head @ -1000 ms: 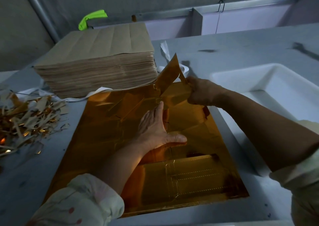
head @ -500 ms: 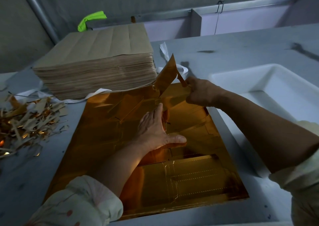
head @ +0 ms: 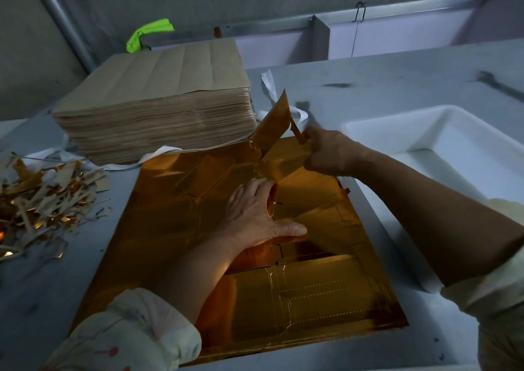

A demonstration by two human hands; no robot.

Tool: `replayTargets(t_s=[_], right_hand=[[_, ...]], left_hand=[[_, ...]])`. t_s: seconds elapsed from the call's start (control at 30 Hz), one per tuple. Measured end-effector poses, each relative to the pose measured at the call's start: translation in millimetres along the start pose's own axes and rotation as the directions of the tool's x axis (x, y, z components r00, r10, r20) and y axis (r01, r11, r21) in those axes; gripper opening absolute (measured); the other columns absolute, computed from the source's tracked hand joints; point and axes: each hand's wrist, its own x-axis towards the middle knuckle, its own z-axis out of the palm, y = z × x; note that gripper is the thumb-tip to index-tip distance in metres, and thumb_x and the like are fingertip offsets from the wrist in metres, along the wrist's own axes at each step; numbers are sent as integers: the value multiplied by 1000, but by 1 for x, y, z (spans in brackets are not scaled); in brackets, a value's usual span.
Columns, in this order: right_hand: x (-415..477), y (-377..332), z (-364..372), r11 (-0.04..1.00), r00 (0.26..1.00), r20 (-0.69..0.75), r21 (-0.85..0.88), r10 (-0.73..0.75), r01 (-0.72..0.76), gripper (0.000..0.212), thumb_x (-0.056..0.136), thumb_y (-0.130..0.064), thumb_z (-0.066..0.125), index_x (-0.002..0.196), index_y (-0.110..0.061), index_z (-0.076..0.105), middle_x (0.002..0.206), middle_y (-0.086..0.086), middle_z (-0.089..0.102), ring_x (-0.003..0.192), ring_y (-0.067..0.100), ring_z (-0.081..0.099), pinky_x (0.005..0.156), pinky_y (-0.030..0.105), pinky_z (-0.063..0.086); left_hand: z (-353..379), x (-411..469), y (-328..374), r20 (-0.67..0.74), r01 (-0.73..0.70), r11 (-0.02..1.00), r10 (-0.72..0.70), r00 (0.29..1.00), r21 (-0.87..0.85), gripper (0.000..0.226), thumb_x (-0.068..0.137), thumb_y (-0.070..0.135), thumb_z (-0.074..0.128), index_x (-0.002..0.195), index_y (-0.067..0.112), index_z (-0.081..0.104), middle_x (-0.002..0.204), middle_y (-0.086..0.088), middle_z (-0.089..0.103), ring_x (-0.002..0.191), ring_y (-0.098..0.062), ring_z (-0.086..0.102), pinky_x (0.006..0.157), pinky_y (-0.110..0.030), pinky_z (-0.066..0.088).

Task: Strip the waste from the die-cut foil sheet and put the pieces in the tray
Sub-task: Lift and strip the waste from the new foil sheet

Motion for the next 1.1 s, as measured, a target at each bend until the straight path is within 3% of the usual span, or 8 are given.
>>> replayTargets(t_s=[0.2,0.37,0.73,1.1], right_hand=[[0,-1,-2,999,1000,14,-51,3,-2,51,87,-12,65,133,-17,42,104,9,59,81,18,56,71,30,50],[-1,0,-5,998,1000,-14,-67,0,-1,51,87,-11,65,132,-17,43,104,9,59,75,13,54,60,23,45],[-4,-2,-10,1000,1000,17,-18,14,-13,39,86,-8,64,115,-26,44,90,-1,53,76,13,55,59,22,45],[-12,-8,-19,991,998,47,123,42,-47,36,86,-5,61,114,-24,49,97,2,57,80,15,56,60,23,43]], left_hand=[[1,2,-1,11,10,1000,-10,1000,-3,140,37,103,35,154,31,7,160,10,5,149,-21,5,119,-43,7],[3,3,-3,13,9,1000,-10,1000,24,141,38,104,31,155,30,5,159,13,2,148,-20,3,118,-42,7],[3,2,-3,8,-4,1000,4,1000,22,141,39,104,30,155,27,6,161,9,3,149,-20,3,119,-40,4],[4,2,-4,9,-6,998,6,1000,62,139,42,103,28,155,23,10,162,6,2,150,-21,2,120,-42,2]])
